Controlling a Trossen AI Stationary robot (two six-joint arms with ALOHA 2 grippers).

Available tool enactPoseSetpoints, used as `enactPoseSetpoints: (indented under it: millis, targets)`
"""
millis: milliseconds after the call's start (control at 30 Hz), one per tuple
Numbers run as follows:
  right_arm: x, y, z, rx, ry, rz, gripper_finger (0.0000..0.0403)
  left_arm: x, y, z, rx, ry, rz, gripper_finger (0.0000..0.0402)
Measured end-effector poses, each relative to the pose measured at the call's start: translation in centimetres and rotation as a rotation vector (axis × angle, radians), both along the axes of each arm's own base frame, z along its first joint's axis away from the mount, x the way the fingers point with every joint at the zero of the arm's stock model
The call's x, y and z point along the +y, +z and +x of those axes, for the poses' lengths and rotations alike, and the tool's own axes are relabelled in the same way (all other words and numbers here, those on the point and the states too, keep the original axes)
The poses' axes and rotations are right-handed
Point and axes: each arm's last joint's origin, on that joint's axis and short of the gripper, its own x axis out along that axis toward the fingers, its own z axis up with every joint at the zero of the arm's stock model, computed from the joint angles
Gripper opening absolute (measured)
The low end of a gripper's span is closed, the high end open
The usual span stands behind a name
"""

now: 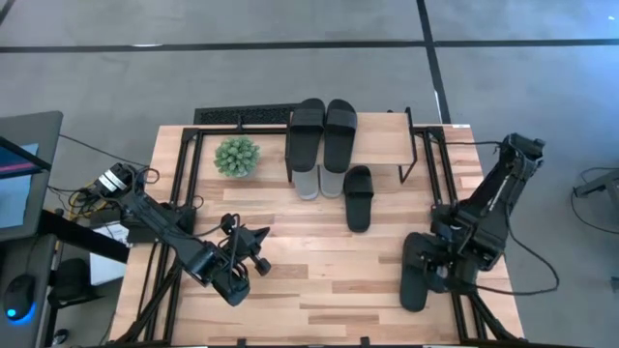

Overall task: Pick and place slides into the shelf
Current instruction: Put the black slide under the shelf

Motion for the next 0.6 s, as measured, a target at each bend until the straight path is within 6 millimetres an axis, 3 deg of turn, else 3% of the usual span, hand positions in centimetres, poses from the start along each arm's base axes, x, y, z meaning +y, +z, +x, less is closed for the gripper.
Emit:
enactPoseSetpoints:
  millis: [367, 600]
  targets:
    - [3.1, -2.2, -0.3, 0.109, 0.104, -0.097, 0.0097, -0.1, 0.0, 0.1, -0.016, 0.004, -0.017, 0.0000]
    - [4.2, -4.1, -0.2, 0.181, 0.066, -0.231, 0.0097, 0.2, 0.1, 0.4, -0.029, 0.020, -0.034, 0.0000]
